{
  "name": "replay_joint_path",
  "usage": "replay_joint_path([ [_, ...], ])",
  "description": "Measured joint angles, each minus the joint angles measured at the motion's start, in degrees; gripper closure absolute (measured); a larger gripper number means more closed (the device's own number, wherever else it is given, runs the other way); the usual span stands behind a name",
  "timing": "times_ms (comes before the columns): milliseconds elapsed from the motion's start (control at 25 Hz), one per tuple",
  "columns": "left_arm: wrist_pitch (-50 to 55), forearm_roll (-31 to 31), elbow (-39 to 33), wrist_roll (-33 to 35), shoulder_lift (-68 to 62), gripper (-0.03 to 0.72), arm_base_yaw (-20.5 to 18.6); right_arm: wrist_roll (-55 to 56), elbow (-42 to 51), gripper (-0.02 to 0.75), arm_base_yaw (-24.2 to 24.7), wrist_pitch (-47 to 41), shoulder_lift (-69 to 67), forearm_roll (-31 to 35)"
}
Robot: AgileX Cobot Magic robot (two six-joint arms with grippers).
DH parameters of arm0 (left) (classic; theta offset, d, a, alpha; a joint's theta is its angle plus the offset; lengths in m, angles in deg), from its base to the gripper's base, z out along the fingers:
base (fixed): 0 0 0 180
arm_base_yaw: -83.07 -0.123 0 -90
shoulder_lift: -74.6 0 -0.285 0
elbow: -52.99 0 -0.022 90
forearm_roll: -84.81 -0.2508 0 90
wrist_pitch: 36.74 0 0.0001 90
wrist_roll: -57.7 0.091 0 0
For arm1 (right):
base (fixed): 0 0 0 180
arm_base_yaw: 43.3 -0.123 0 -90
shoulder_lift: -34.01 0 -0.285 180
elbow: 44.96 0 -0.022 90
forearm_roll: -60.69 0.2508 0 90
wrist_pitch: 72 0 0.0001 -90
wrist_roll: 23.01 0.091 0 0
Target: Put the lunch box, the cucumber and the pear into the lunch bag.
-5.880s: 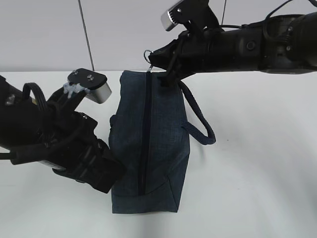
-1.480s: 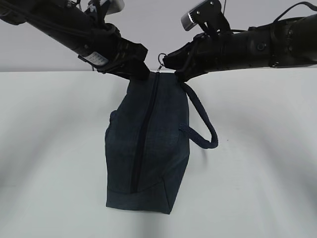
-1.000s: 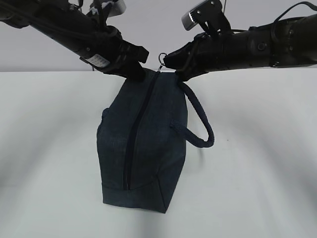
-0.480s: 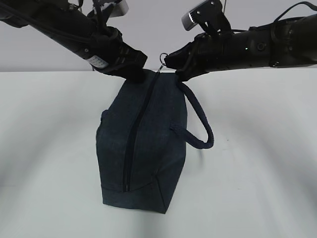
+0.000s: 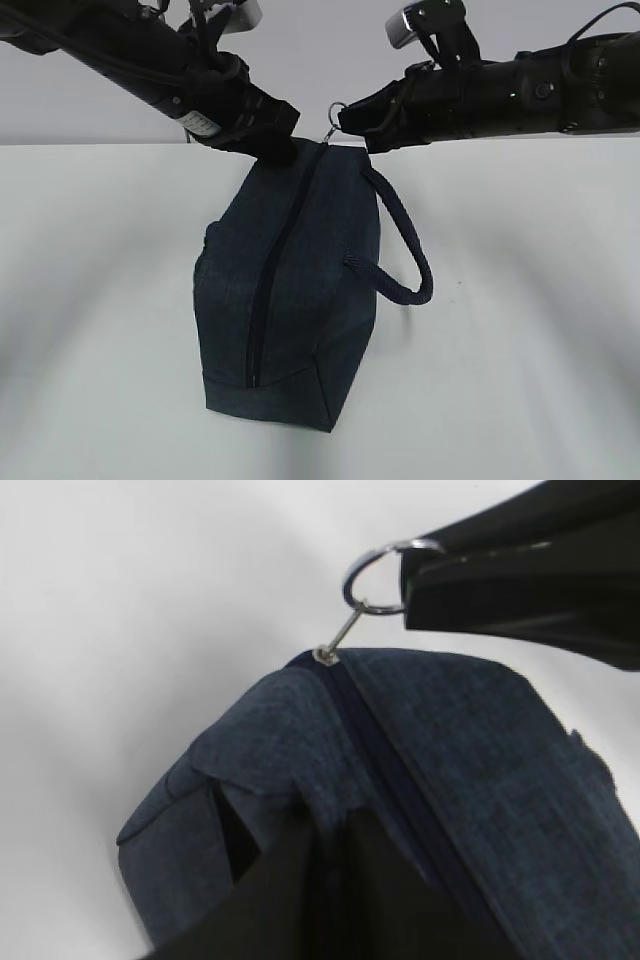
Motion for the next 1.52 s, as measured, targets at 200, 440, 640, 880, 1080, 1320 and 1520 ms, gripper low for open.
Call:
replay_joint_path([
  [200, 0.3, -0.1, 0.0, 0.2, 0.0, 0.671, 0.0, 2.8, 0.0, 0.738, 0.2, 2.9, -0.7, -0.2],
  [440, 1.5, -0.2, 0.1, 2.2, 0.2, 0.671, 0.2, 5.9, 0.0, 0.738, 0.6, 4.7, -2.2, 0.0],
  [640, 2.8, -0.4, 0.1, 2.4, 1.4, 0.671, 0.6, 8.3, 0.0, 0.738, 1.5, 5.8, -2.2, 0.2],
  [880, 3.6, 0.9, 0.1, 3.7, 1.4, 0.671, 0.6, 10.6, 0.0, 0.738, 2.7, 7.1, -2.9, 0.2],
  [1080, 4.7, 3.3, 0.1, 6.2, 1.4, 0.671, 0.6, 10.7, -0.1, 0.738, 3.2, 8.5, -4.9, 1.2],
  [1320, 5.3, 3.5, 0.1, 6.4, 1.4, 0.673, 0.6, 11.1, -0.1, 0.738, 4.4, 10.4, -6.7, 2.6],
  [1520, 5.5, 3.8, 0.1, 6.4, 1.4, 0.673, 0.6, 11.3, -0.2, 0.738, 5.6, 11.7, -6.7, 3.0],
])
